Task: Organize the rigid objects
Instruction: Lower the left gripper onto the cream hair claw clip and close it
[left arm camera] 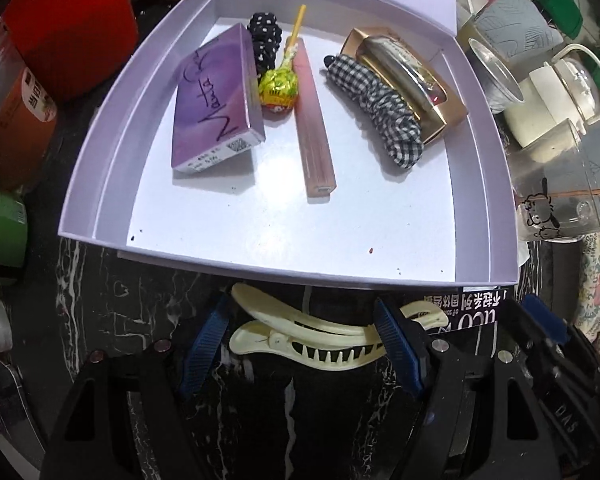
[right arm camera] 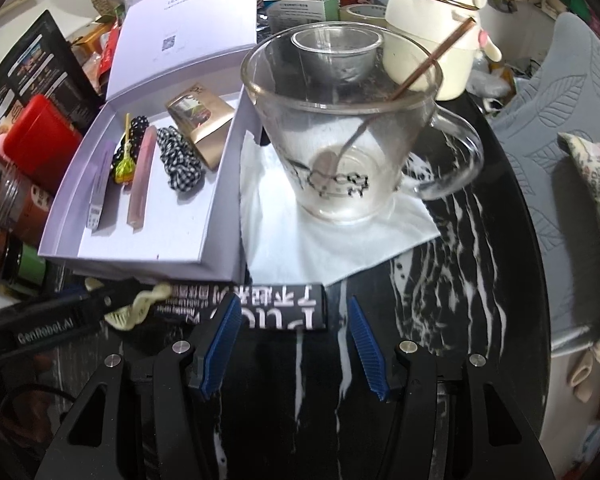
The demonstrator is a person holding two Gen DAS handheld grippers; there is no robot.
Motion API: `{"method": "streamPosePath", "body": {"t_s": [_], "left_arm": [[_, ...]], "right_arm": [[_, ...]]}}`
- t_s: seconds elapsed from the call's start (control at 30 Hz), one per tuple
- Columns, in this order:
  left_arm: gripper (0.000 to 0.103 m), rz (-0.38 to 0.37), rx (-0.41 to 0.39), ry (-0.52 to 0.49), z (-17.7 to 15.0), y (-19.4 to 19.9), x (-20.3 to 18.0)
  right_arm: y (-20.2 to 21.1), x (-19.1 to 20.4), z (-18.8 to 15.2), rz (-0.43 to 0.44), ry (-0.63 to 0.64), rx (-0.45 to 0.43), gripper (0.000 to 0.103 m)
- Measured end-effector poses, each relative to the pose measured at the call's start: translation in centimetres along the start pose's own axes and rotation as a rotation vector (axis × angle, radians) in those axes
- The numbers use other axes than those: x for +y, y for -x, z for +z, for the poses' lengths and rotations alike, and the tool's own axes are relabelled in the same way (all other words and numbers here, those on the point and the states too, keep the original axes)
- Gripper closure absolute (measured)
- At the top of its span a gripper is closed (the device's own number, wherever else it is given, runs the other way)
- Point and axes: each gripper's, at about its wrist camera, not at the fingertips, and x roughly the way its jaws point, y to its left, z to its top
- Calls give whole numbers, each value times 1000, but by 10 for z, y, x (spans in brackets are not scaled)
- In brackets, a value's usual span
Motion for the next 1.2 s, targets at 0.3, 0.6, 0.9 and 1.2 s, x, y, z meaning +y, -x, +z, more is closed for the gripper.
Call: {"method": "streamPosePath", "body": {"t_s": [0.3,0.6,0.9,1.2], "left_arm": [[29,59,4,-87,-16,-1,-4],[29,100,13,-115,-39,2,3],[29,89,16,-119,-61,6,15],[29,109,13,-176,-83,3,-11]], "right_arm": [[-17,4,13,24,9,28,47],[-22,10,5,39,9,58,47],[-16,12,-15,54,7,76,47],[-6,12,-38,58,1,99,47]]}}
